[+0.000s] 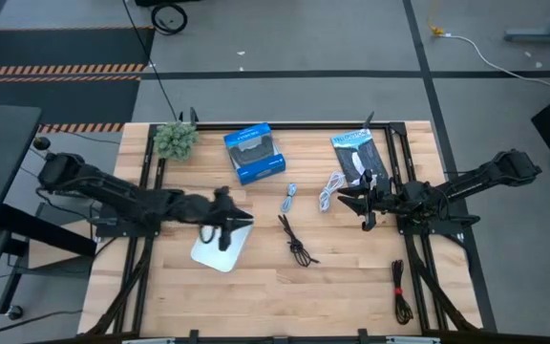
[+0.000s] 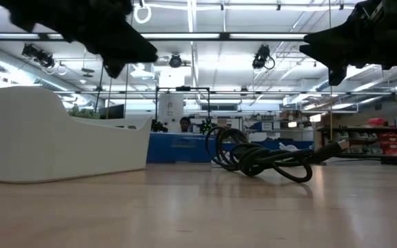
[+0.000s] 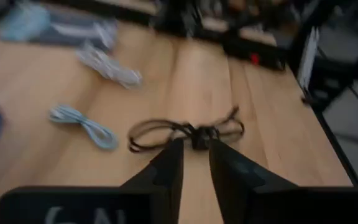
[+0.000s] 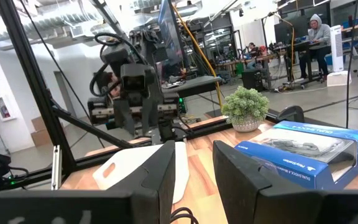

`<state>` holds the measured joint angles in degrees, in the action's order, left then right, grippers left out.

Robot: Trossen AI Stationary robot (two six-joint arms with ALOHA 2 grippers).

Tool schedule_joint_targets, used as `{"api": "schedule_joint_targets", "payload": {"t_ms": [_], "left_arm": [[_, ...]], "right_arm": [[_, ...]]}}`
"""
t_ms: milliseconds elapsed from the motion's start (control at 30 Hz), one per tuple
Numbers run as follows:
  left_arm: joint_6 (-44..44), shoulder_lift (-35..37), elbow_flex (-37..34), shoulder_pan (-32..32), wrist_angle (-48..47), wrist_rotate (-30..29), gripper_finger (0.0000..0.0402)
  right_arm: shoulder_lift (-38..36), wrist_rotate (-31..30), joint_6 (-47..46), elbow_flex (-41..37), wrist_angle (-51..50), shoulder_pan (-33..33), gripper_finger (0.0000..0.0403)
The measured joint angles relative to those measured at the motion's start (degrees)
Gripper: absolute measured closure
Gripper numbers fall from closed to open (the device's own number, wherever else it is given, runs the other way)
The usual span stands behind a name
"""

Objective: Pick and place USB-C Cables
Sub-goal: Put the left black charger cable into the white bin

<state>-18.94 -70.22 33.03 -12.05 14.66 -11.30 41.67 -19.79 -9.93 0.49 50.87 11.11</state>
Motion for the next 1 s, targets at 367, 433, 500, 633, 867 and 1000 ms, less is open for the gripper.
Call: {"api": "schedule_joint_targets", "payload": {"t_ms": [367, 433, 500, 633, 867, 1000], "left_arm": [[4.5, -19.0, 18.1, 7.1, -13.3, 13.7, 0.0264], [6.3, -22.0, 21.7, 7.2, -15.3, 14.6, 0.0254], [7.9, -24.7, 25.4, 7.1, -17.8, 14.9, 0.0241], [13.2, -30.3, 33.1, 7.1, -25.0, 14.9, 0.0208], [22.8, -40.2, 45.8, 7.4, -35.3, 14.8, 0.0153], [28.2, -44.4, 51.3, 7.1, -38.6, 14.9, 0.0142]], "right_arm": [[0.0, 0.0, 0.0, 0.0, 0.0, 0.0, 0.0289], [0.0, 0.0, 0.0, 0.0, 0.0, 0.0, 0.0289], [0.0, 0.0, 0.0, 0.0, 0.0, 0.0, 0.0289], [0.0, 0.0, 0.0, 0.0, 0.0, 0.0, 0.0289], [0.0, 0.0, 0.0, 0.0, 0.1, 0.0, 0.0289], [0.0, 0.0, 0.0, 0.0, 0.0, 0.0, 0.0289]]}}
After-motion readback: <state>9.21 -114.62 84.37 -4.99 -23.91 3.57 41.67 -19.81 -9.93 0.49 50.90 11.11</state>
